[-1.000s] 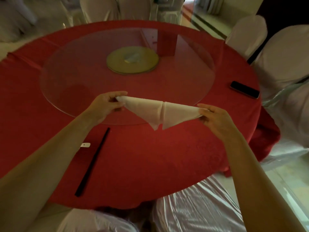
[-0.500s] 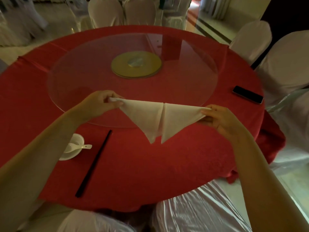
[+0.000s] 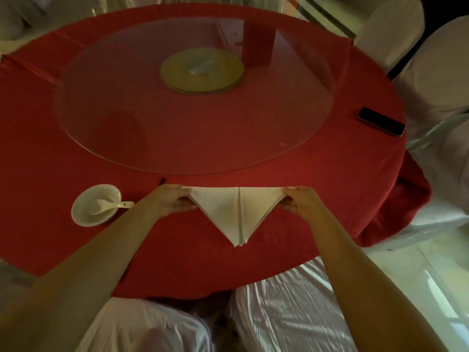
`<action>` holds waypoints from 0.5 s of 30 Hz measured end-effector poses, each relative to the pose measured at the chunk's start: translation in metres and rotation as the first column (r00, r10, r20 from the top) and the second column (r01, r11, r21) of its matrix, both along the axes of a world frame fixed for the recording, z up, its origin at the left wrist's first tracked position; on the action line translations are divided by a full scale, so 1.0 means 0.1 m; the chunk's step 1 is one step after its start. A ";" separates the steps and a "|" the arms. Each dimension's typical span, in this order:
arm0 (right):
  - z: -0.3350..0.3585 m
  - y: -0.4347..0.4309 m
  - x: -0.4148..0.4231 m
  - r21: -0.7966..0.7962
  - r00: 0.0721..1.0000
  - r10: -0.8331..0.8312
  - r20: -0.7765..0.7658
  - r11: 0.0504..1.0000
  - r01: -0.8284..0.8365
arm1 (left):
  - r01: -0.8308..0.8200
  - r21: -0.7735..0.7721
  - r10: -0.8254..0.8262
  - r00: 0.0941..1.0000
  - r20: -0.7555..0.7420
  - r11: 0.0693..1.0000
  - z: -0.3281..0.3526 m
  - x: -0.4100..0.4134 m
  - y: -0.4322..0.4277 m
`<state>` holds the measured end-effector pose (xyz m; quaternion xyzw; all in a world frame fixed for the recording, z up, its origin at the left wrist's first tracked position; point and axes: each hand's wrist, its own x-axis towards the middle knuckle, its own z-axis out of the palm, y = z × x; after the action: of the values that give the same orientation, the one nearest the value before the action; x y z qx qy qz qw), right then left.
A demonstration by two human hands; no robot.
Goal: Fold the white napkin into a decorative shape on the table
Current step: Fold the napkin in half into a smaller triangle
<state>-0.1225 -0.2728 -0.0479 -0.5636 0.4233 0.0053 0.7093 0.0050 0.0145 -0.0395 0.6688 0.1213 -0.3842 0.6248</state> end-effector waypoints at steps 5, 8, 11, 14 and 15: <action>-0.24 0.10 0.11 -0.320 0.993 -0.030 -0.113 0.947 -0.007 | -0.109 0.194 0.088 0.990 0.112 0.975 -0.23 0.03 -0.11; -0.31 0.33 -0.14 -0.629 0.972 0.061 -0.227 0.753 -0.194 | -0.071 0.481 -0.132 0.918 0.374 0.874 -0.32 -0.12 -0.09; -0.41 0.71 -0.40 -0.679 0.950 0.235 -0.206 0.664 -0.312 | 0.062 0.461 -0.240 0.910 0.337 0.885 -0.36 -0.44 -0.16; -0.52 0.96 -0.50 -0.659 0.941 0.293 -0.171 0.676 -0.330 | 0.183 0.367 -0.272 0.940 0.206 0.912 -0.41 -0.76 -0.32; -0.53 1.00 -0.49 -0.651 0.946 0.279 -0.165 0.690 -0.317 | 0.168 0.342 -0.242 0.952 0.186 0.925 -0.41 -0.82 -0.37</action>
<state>-0.1715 -0.1728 -0.1014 -0.8410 0.3181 -0.0171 0.4373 -0.0774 -0.0227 -0.0806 0.8100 0.0401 -0.3445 0.4729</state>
